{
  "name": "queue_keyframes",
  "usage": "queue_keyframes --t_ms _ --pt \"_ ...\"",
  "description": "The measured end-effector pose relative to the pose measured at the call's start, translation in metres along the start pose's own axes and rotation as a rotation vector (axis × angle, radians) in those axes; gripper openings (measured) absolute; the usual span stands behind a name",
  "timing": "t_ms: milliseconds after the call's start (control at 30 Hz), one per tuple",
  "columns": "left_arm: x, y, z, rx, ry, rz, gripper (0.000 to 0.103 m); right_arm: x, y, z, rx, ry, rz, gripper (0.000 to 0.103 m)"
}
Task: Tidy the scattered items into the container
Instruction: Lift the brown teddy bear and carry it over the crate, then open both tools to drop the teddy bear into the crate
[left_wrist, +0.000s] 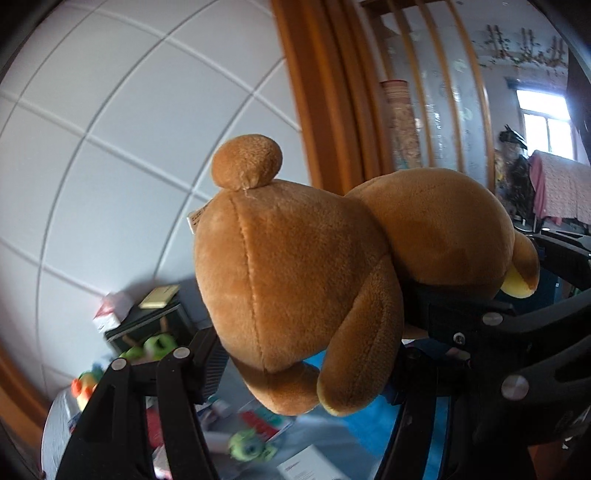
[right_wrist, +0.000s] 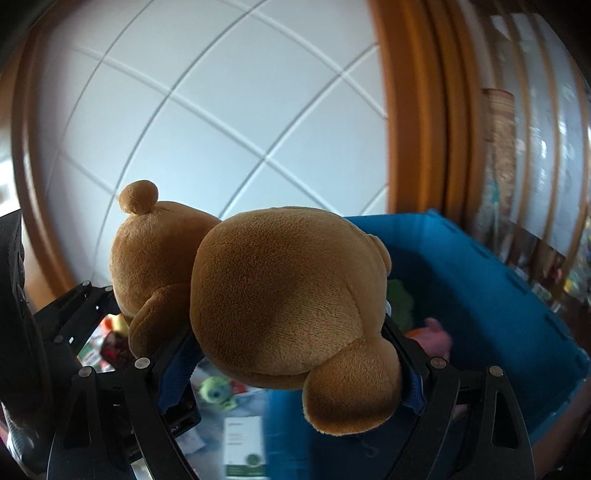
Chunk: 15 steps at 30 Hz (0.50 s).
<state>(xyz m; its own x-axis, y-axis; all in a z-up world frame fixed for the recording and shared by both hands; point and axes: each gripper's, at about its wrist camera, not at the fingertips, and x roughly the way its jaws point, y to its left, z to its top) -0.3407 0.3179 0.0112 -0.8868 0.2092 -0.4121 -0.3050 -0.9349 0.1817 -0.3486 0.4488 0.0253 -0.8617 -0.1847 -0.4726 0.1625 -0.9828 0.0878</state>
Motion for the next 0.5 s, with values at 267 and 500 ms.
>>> queue_keyframes --t_ms 267,500 --pt "0.061 -0.078 0.049 0.031 0.019 -0.030 0.064 0.013 -0.100 0.019 0.029 0.012 -0.001 0.090" --pt "0.098 -0.119 0.060 0.060 0.088 -0.012 0.070 0.041 -0.156 0.017 0.107 0.067 -0.020 0.090"
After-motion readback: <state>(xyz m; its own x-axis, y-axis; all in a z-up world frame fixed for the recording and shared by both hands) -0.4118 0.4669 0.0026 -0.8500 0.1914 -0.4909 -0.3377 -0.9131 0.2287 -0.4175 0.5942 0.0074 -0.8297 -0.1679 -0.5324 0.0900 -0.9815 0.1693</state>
